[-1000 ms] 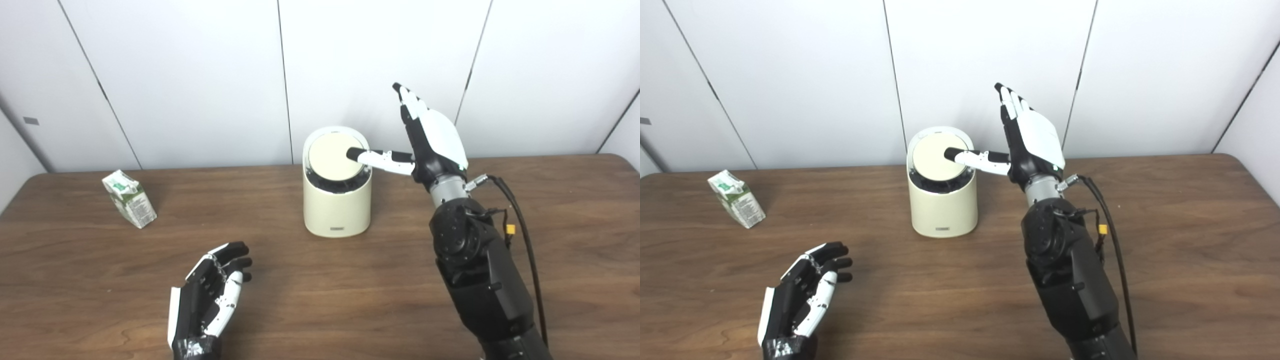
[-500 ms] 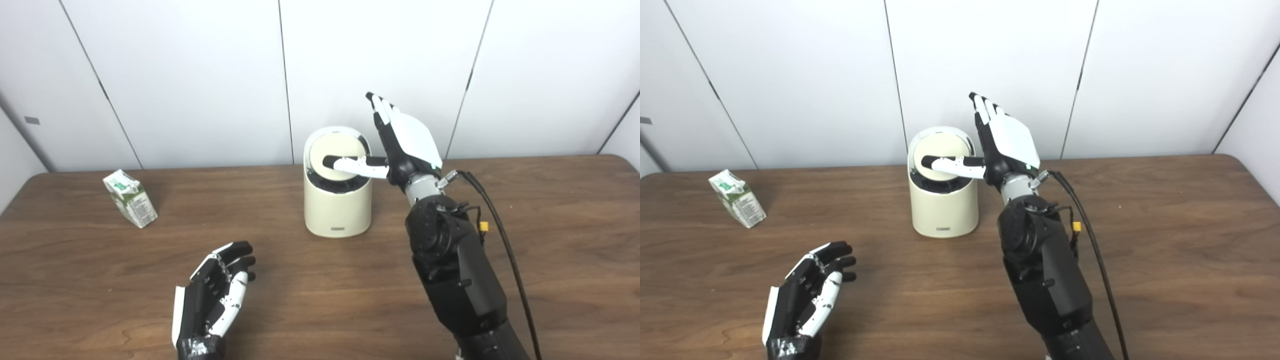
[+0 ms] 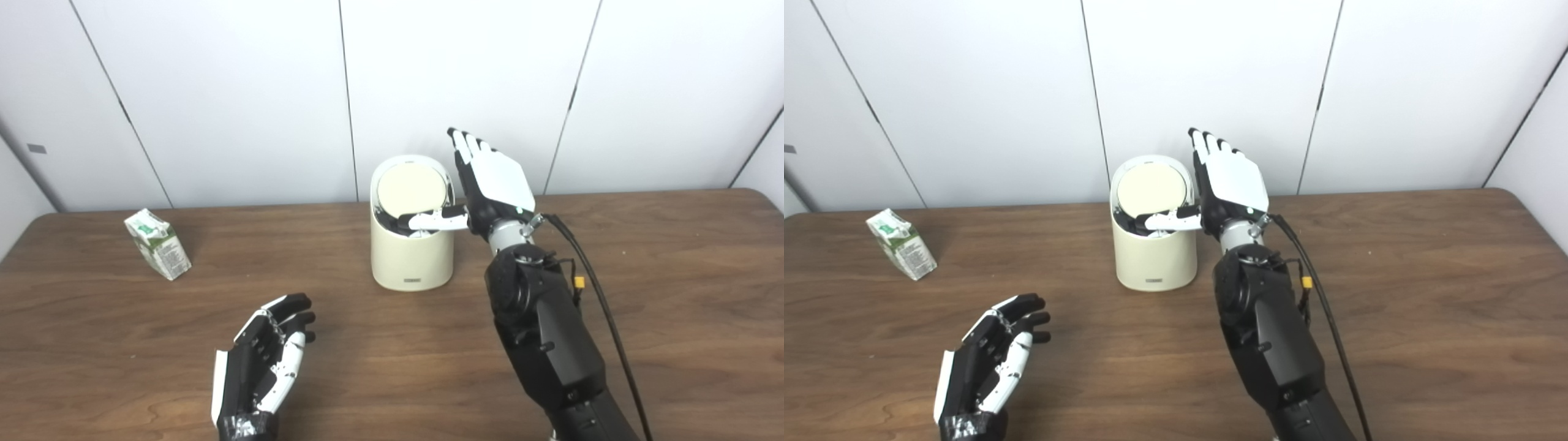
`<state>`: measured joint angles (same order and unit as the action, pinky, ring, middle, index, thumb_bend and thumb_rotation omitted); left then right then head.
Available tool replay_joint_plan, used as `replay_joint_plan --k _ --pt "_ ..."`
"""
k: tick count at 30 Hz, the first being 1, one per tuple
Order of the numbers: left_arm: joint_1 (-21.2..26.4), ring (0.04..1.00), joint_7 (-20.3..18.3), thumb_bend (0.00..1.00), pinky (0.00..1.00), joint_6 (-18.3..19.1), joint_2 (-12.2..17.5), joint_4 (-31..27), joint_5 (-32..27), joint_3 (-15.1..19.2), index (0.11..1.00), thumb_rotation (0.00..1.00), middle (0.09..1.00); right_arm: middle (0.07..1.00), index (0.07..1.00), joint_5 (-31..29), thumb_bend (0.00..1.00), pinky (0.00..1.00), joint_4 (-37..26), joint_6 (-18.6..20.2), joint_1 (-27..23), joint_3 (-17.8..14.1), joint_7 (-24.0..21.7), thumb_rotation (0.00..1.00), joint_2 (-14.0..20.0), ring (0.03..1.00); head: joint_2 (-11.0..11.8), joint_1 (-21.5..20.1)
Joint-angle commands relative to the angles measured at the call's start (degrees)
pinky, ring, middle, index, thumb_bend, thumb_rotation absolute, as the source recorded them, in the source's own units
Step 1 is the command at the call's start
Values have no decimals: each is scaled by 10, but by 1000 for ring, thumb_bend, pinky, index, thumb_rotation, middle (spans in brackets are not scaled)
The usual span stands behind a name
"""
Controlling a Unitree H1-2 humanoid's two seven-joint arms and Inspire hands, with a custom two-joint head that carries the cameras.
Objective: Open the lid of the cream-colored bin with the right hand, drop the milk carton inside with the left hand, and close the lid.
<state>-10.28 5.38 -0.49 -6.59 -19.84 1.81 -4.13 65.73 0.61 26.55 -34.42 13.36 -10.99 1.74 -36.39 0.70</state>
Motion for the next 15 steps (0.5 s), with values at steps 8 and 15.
replay_joint_plan --k 8,15 --pt "1 692 -2 241 609 -12 -8 -18 -1 -5 712 265 721 1000 999 26 759 1000 24 3 2 8 -8 428 11 1000 -1 0" --pt "2 690 -2 234 606 -12 -7 -18 1 -5 710 267 719 1000 993 26 782 998 28 3 -1 4 -16 453 14 1000 -1 0"
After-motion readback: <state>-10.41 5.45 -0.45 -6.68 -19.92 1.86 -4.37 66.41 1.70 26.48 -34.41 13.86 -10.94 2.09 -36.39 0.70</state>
